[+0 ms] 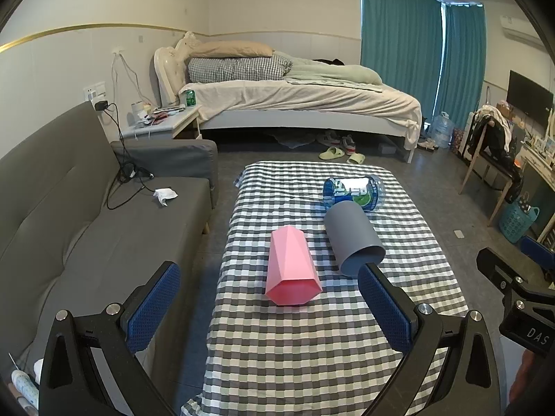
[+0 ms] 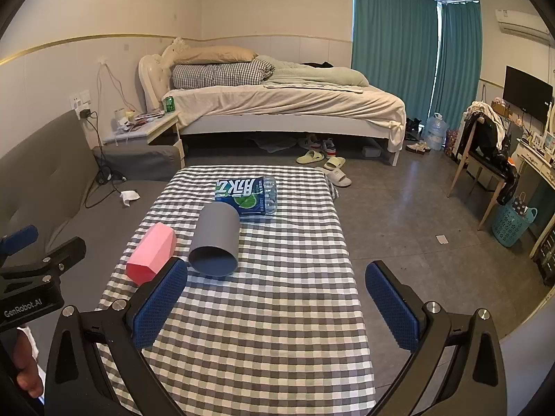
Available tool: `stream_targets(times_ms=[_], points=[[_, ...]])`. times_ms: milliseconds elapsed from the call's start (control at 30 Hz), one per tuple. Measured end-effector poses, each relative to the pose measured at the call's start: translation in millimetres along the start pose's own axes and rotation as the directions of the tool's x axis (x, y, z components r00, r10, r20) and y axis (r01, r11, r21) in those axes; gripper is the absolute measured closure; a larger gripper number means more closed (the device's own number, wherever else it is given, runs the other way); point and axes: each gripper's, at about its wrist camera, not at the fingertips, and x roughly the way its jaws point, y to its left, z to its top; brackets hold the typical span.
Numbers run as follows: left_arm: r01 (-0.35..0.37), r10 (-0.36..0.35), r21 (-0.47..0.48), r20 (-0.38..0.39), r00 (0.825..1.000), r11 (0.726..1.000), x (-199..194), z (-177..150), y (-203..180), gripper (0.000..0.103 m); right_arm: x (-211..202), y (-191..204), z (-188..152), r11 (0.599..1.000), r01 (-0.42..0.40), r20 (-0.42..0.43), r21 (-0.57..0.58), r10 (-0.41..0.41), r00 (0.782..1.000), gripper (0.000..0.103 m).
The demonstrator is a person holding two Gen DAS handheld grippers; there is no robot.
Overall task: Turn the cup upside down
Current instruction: 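Move the right gripper toward the grey cup lying on its side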
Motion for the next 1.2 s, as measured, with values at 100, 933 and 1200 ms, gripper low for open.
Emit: stream_targets(times_ms=[100,933,1200], points=[[0.001,-0.001,-0.001,0.001,1.0,1.0,0.2,-0.7,0.4,0.0,0.0,-0.3,0.3,1.0,-0.001,-0.001,0.001,0.001,1.0,0.0],[-0.012,0.012,-0.013,0.006,1.0,1.0,0.2,-2.1,4.6,0.0,-1.4,6.3,-2.6,1.0,-0.013,0.002,0.001,0.013,1.0,0.0],[-0.016,0.016,-0.014,0.007,1.0,1.0,-0.2,-2.4,5.1,0.0,-2.4,6.8,-2.1,1.0,-0.017,0.003,0.001,0.017,1.0,0.0]])
